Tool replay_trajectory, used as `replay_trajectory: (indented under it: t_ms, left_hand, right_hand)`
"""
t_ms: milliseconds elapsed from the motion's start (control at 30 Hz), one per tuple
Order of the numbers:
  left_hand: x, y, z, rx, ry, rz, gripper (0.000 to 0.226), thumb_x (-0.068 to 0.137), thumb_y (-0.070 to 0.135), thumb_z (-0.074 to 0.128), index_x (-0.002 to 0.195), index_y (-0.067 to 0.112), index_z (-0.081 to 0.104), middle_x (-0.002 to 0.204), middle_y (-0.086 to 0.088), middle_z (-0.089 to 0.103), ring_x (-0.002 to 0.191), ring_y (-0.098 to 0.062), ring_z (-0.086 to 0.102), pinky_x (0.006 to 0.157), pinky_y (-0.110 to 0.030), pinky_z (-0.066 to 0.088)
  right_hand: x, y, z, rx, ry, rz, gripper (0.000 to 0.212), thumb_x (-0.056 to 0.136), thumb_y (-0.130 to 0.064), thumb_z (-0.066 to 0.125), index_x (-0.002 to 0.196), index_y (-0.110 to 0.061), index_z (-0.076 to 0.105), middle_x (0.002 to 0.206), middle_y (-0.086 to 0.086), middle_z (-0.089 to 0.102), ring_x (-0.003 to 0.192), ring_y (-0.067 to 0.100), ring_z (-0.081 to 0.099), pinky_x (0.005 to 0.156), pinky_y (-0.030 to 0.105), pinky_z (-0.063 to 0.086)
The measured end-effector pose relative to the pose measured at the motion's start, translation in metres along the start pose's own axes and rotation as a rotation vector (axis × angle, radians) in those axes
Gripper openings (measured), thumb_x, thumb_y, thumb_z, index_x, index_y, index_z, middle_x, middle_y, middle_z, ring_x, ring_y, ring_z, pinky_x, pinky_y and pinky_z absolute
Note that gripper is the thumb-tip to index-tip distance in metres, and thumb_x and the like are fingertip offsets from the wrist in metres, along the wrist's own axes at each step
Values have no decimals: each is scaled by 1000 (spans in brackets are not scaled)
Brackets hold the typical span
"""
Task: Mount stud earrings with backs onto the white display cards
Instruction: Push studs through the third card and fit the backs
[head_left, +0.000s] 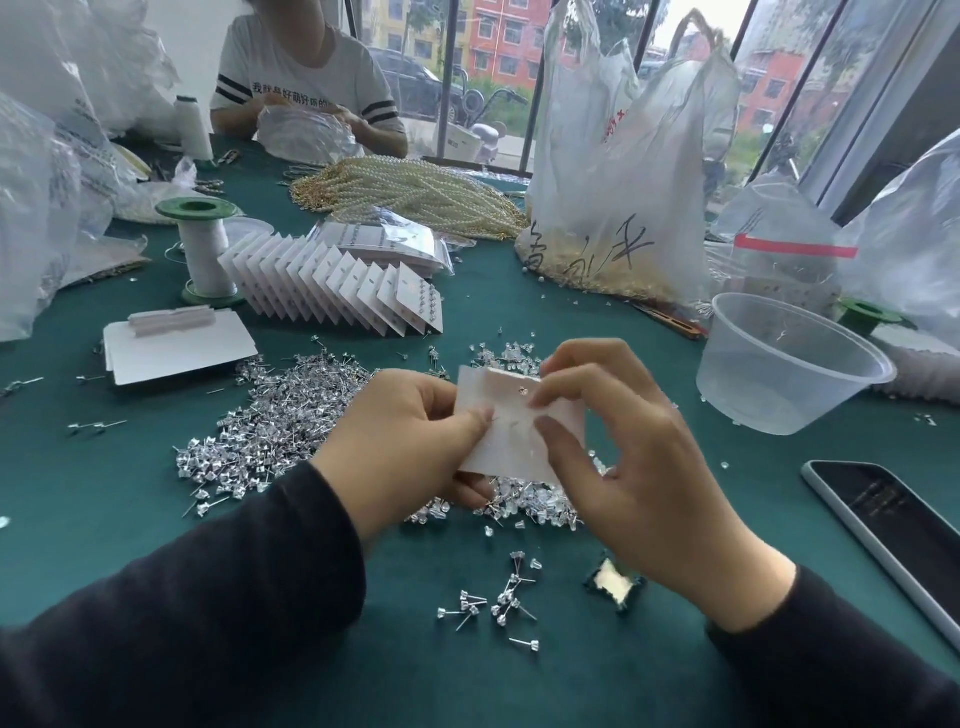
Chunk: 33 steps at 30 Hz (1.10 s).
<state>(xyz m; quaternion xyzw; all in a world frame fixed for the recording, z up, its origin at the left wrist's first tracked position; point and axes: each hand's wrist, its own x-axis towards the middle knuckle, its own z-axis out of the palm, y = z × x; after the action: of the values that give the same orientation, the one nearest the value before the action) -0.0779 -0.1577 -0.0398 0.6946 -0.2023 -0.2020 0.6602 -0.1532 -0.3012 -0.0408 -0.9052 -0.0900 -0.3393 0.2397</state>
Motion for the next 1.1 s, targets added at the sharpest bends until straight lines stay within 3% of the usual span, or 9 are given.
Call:
replay_trajectory:
  t_ms: [133,267,333,467,667,767,867,967,1100]
  left_hand:
    - [5,0,-5,-73,152,-1,19,88,7,54,70,3,60,45,-3,64,37,-17,58,36,-21,50]
    - [8,1,-10,-134,228,22,19,88,9,55,70,4,59,44,-2,63,36,-17,58,35,-21,49]
    - [8,1,-12,-138,244,29,20,88,10,55,70,5,60,45,-3,64,37,-17,58,36,-21,49]
    - [8,1,-11,-135,243,29,20,88,10,55,70,5,60,45,-2,64,37,-17,58,37,-21,50]
    - [9,-3,-7,-102,232,33,20,88,11,56,69,6,61,45,-1,64,36,-17,58,36,-21,49]
    - [9,-3,-7,-107,227,41,20,88,11,56,69,6,61,46,-1,64,36,-16,58,36,-20,48]
    - [8,-3,-5,-114,207,42,20,88,11,56,69,5,61,46,-3,64,36,-16,59,36,-20,48]
    - [6,-4,-2,-143,173,22,19,88,10,56,71,3,61,47,-5,65,38,-17,60,37,-21,50]
    - [4,-5,2,-140,148,5,19,88,9,55,72,-1,61,53,-12,64,37,-19,59,37,-22,50]
  right_hand:
    - [8,20,-21,-50,89,200,11,83,-8,63,92,-14,63,92,-8,58,84,6,56,74,9,43]
    - [7,50,-37,-244,-255,431,9,82,-11,65,80,-19,67,72,-8,63,67,2,56,61,8,40]
    - [6,58,-42,-259,-320,496,9,81,-13,66,76,-21,67,68,-8,64,64,2,56,58,8,39]
    - [6,63,-41,-217,-313,507,11,80,-14,67,78,-23,71,61,-11,61,53,-2,53,54,5,38]
    - [3,60,-21,-178,-397,463,8,80,-19,69,77,-24,74,70,-16,62,64,-13,52,56,2,37]
    - [3,61,-20,-194,-401,458,15,81,-17,67,70,-27,67,69,-17,61,63,-6,56,56,3,39]
    - [3,59,-20,-140,-310,474,16,82,-15,65,71,-25,59,72,-8,63,68,6,58,59,11,43]
    - [7,50,-23,14,-130,490,12,79,-7,69,75,-17,65,71,-2,68,68,15,64,65,23,52]
    - [8,28,-26,170,-23,445,14,76,-4,71,73,-17,70,68,-5,70,63,7,64,62,13,50]
